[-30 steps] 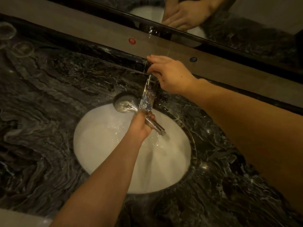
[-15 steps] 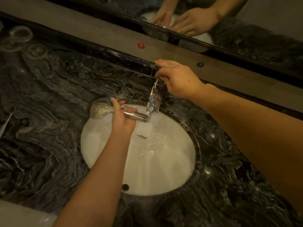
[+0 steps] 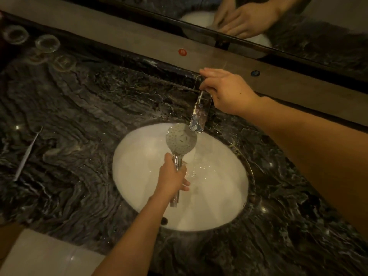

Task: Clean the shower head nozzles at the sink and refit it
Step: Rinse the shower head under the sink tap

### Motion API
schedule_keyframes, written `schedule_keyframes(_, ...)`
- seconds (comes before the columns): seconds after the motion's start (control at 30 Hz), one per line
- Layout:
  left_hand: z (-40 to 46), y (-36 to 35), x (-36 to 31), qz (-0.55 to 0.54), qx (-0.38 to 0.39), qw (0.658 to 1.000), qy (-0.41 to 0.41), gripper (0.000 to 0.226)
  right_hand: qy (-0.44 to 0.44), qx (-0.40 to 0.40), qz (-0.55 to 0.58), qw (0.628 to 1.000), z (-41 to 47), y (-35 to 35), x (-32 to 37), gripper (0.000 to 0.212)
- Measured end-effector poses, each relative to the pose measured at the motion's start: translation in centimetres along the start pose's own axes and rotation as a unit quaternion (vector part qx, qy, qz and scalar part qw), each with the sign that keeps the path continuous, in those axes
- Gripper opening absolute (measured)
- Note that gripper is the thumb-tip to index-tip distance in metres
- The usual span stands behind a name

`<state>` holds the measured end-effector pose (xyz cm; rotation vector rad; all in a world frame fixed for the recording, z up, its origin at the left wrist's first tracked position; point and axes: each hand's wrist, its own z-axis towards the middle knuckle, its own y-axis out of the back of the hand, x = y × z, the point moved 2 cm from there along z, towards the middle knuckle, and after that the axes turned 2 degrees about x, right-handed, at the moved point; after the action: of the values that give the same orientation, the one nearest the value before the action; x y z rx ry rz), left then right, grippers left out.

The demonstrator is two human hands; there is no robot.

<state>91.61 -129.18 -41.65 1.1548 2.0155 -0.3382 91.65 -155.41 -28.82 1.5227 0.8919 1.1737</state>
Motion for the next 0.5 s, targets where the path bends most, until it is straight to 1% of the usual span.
schedule_keyframes(0.07, 0.0, -0.7, 0.2, 0.014, 0.014, 1.0, 0.02, 0.022, -0.004, 0.0, 0.001, 1.0, 0.0, 0.0, 0.0, 0.029)
schedule_keyframes(0.17, 0.3, -1.7, 0.2, 0.046, 0.031, 0.998, 0.017, 0.017, -0.003, -0.002, -0.001, 1.0, 0.0, 0.0, 0.0, 0.029)
schedule_keyframes(0.3, 0.9, -2.5, -0.2, 0.008, 0.052, 0.998, 0.027, 0.013, -0.003, -0.001, 0.0, 1.0, -0.1, 0.0, 0.1, 0.029)
schedule_keyframes(0.5, 1.8, -2.6, -0.5, -0.045, 0.062, 0.996, 0.046, 0.012, -0.01, -0.001, 0.001, 1.0, -0.1, 0.0, 0.1, 0.028)
